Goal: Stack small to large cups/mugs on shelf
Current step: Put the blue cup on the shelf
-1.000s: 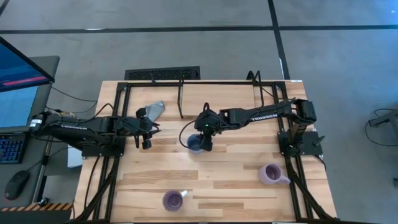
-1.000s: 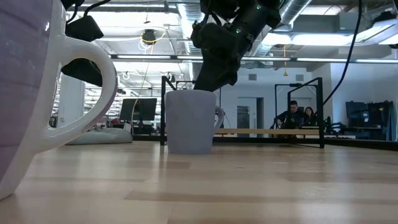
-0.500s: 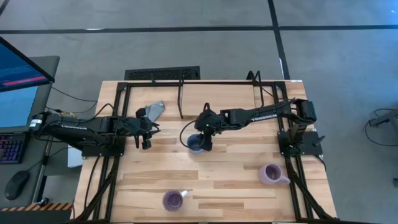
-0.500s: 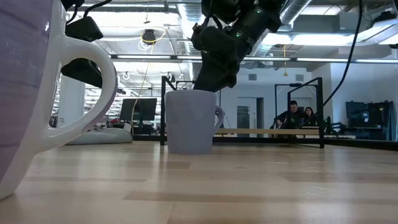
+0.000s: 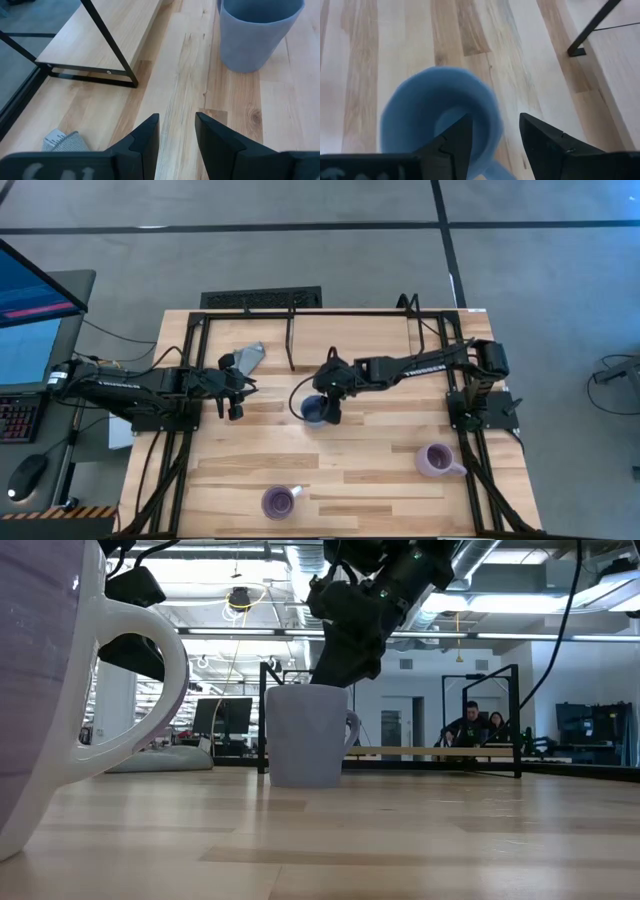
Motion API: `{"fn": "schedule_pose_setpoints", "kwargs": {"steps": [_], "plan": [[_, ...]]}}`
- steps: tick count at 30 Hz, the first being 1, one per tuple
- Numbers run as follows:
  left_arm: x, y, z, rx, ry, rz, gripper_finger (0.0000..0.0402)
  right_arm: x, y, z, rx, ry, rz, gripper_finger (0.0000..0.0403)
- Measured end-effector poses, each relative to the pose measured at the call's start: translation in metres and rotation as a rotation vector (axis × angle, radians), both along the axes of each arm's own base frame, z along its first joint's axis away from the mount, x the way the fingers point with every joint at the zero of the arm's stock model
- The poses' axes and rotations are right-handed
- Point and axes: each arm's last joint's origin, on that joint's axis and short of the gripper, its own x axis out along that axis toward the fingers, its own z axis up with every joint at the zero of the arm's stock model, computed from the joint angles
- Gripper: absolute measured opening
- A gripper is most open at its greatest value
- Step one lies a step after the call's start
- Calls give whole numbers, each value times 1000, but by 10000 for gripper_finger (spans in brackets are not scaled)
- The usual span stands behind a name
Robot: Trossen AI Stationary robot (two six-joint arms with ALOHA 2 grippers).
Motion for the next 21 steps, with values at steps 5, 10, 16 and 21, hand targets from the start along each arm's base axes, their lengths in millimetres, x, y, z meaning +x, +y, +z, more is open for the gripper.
{"fn": "schedule_pose_setpoints", "kwargs": {"steps": [5, 10, 16, 21], "plan": [[0, 0, 0, 0, 0, 0, 119, 0, 0, 0, 0, 4, 1, 186], [0, 0, 0, 0, 0, 0, 119, 5, -1, -11, 1, 22, -2, 186], [0, 0, 0, 7, -1, -3, 119, 6, -11, -22, 59, 49, 9, 186], [0, 0, 0, 17, 0, 9, 119, 9, -11, -20, 56, 20, 19, 185]]}}
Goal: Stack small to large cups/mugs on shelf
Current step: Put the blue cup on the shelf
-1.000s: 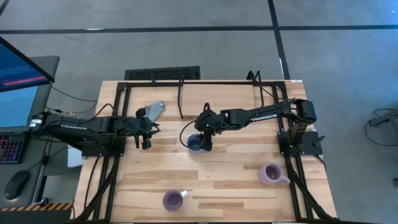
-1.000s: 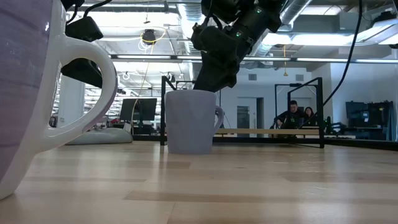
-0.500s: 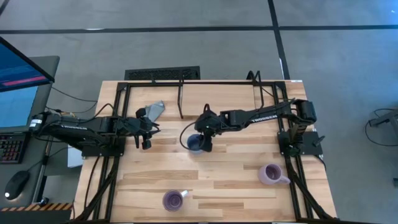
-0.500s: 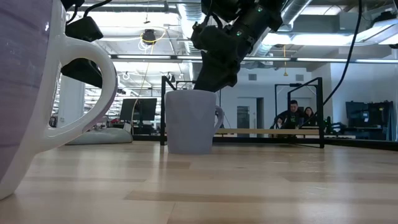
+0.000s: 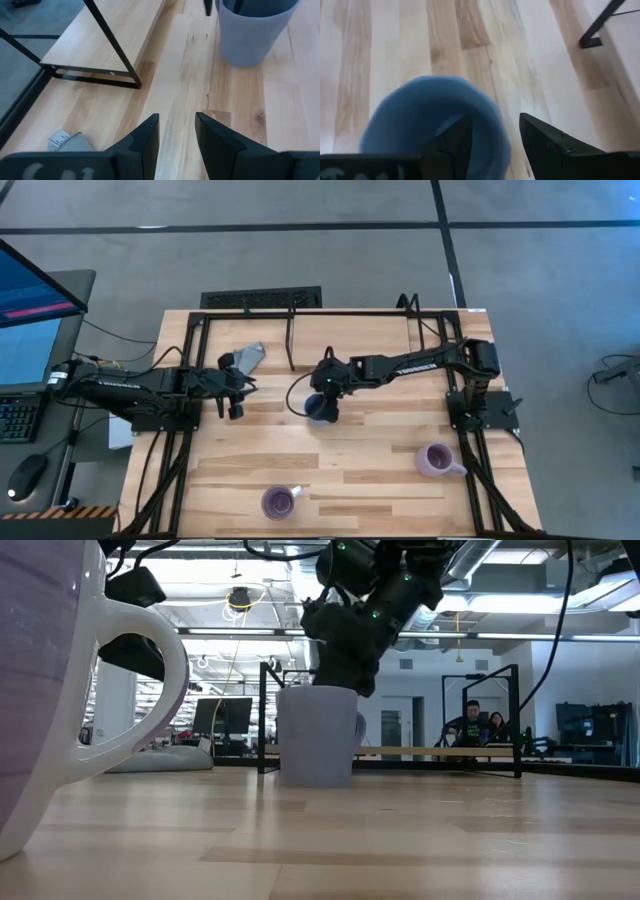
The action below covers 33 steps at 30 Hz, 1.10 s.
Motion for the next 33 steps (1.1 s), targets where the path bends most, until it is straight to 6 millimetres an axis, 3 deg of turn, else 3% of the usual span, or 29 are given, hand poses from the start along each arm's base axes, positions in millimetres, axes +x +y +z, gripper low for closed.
{"fn": "schedule_pose_setpoints", "kwargs": {"steps": [5, 17, 33], "plan": [[0, 0, 0, 8, 1, 6, 119, 0, 0, 0, 0, 4, 1, 157], [0, 0, 0, 8, 2, 6, 119, -1, 1, 0, -1, 12, 18, 27], [0, 0, 0, 8, 3, 6, 119, -2, 3, 0, 40, 16, -43, 27]]}}
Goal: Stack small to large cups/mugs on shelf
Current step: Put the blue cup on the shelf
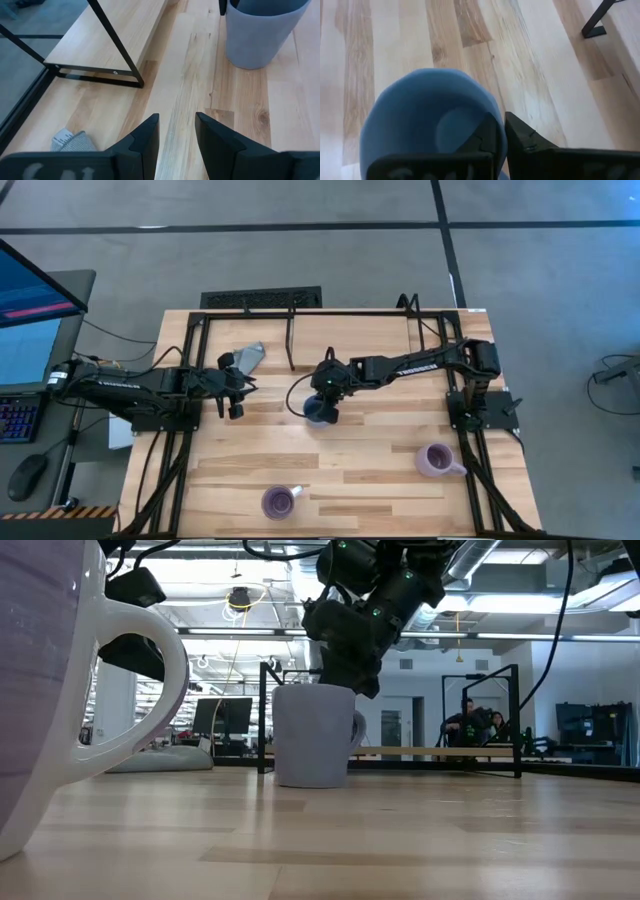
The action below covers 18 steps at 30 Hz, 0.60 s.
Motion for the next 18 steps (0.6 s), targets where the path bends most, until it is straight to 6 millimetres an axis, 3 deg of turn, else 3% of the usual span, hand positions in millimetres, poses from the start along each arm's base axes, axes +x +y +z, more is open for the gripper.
{"fn": "schedule_pose_setpoints", "kwargs": {"steps": [11, 18], "plan": [[0, 0, 0, 0, 0, 0, 119, 0, -4, 26, -98, 118, -51, 27], [0, 0, 0, -1, 1, 0, 119, -2, -17, 51, -164, 187, -108, 27]]}}
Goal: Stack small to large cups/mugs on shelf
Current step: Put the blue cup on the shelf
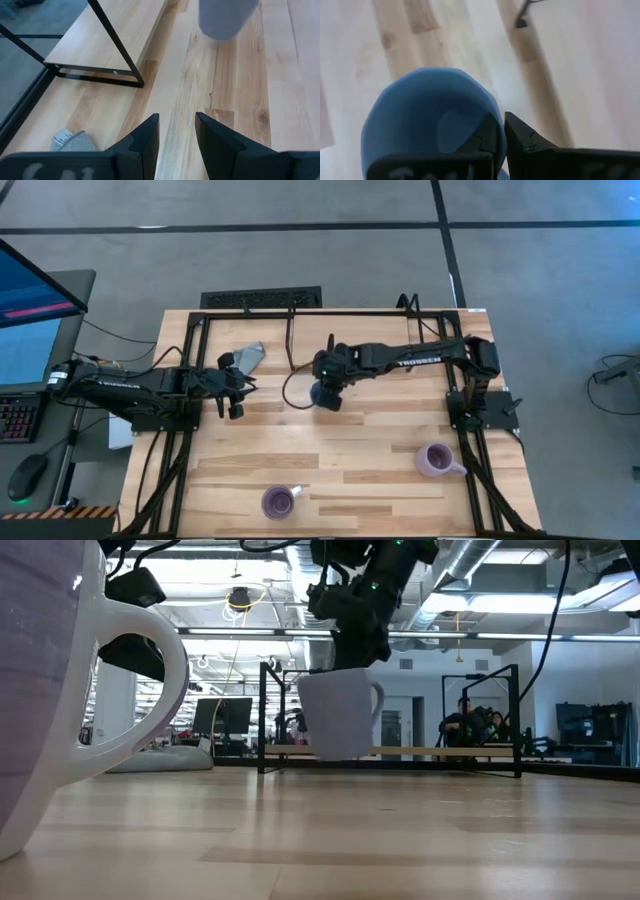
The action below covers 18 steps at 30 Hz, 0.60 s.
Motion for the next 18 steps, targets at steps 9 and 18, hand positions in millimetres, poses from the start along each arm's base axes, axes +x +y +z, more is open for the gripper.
{"fn": "schedule_pose_setpoints", "kwargs": {"steps": [9, 18], "plan": [[0, 0, 0, -36, -15, 27, 119, -1, -30, 33, -31, -8, -107, 27], [0, 0, 0, -75, -27, 56, 119, -25, -45, 61, -94, -19, -299, 27]]}}
